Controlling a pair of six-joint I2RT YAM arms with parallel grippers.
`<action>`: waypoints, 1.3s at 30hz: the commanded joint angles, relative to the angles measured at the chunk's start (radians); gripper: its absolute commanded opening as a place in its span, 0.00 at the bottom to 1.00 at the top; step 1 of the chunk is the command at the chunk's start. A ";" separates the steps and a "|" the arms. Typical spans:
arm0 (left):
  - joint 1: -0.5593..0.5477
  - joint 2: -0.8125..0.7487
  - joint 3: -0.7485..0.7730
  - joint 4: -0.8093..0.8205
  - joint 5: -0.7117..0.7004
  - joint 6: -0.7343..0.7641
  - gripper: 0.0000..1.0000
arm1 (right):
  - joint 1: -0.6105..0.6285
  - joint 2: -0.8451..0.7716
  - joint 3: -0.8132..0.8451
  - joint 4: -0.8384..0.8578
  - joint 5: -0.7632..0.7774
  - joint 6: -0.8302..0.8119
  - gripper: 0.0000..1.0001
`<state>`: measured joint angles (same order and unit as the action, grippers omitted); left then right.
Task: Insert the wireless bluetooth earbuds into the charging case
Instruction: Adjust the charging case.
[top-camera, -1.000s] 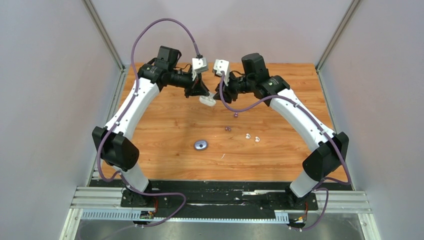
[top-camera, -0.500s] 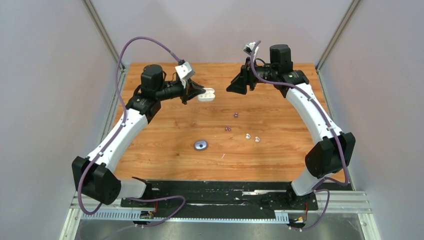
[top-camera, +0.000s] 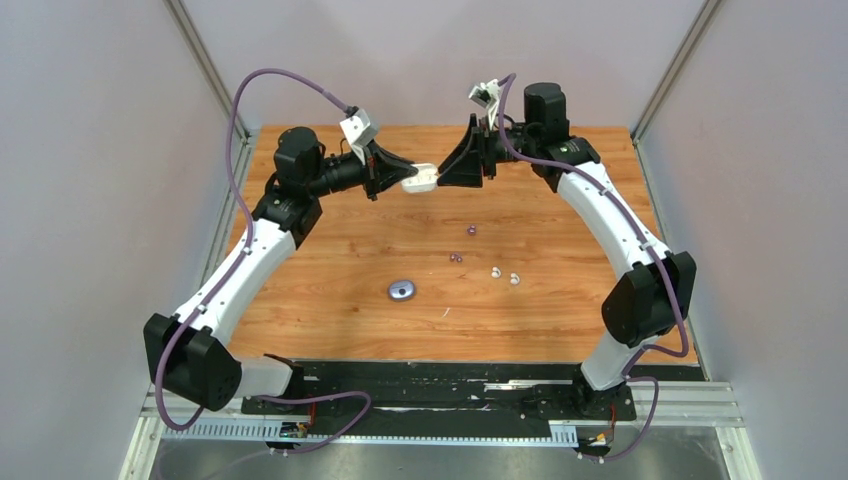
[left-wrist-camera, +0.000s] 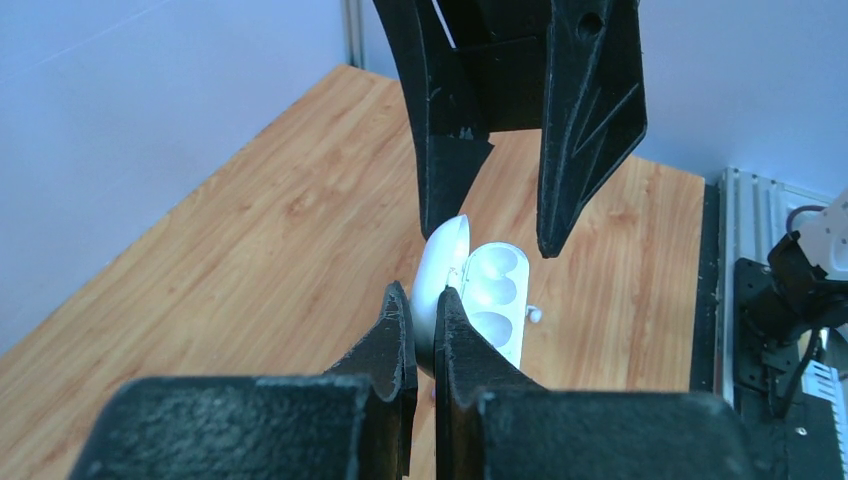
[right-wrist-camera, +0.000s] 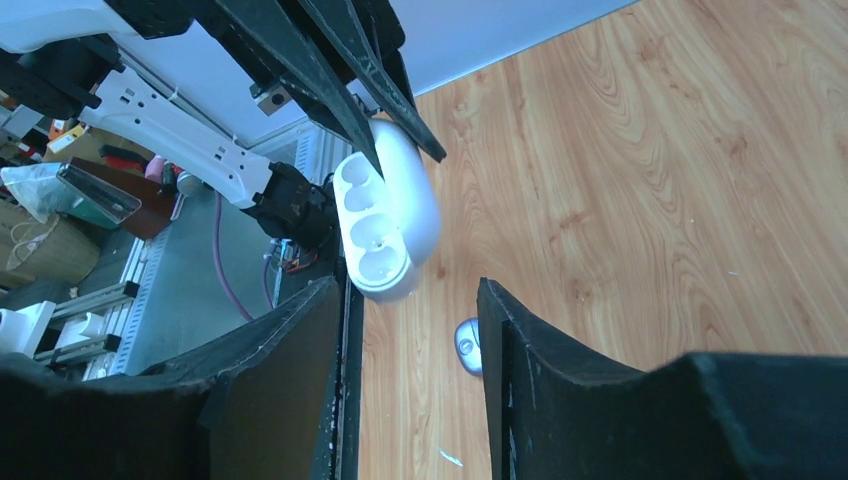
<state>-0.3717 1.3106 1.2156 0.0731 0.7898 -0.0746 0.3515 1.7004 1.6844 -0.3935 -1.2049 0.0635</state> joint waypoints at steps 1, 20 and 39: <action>-0.001 0.007 -0.002 0.068 0.058 -0.062 0.00 | 0.008 0.011 0.044 0.096 -0.025 0.038 0.52; 0.002 0.027 0.005 0.085 0.079 -0.094 0.00 | 0.031 0.029 0.039 0.150 -0.032 0.071 0.19; 0.050 0.134 0.332 -0.448 0.212 0.062 0.78 | 0.053 0.001 0.112 -0.073 0.125 -0.366 0.00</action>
<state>-0.3561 1.4040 1.3884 -0.1390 0.8867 -0.0921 0.3923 1.7485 1.7462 -0.4179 -1.1332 -0.1173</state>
